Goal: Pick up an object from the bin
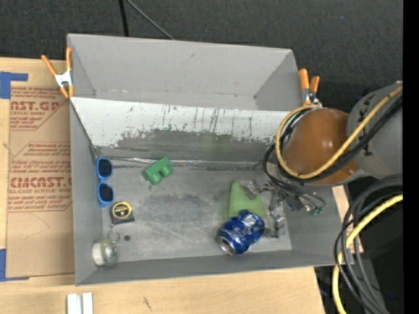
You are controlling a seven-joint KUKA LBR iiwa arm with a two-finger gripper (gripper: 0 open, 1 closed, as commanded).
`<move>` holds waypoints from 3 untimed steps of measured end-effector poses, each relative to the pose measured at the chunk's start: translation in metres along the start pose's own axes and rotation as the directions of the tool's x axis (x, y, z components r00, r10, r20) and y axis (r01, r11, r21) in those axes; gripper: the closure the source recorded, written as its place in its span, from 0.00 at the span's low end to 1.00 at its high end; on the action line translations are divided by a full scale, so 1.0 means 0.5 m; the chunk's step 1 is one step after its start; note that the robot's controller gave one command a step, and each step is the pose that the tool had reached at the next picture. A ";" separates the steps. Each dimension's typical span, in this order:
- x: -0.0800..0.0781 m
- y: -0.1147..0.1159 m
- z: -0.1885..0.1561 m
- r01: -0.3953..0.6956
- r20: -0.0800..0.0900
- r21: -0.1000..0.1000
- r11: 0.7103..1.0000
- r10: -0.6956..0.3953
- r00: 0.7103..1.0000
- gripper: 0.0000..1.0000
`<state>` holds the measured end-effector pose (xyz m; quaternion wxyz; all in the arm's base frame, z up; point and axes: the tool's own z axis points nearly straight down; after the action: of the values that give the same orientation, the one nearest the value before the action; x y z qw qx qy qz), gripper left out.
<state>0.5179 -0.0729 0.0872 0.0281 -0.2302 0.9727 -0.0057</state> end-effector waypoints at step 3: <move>-0.021 0.118 0.033 0.034 -0.050 -0.026 0.999 -0.035 0.998 0.00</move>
Offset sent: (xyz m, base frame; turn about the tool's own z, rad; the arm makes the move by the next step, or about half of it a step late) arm -0.0163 0.0559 -0.0172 -0.0331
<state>0.5017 -0.0157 0.0696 0.0005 -0.2470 0.9690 0.0003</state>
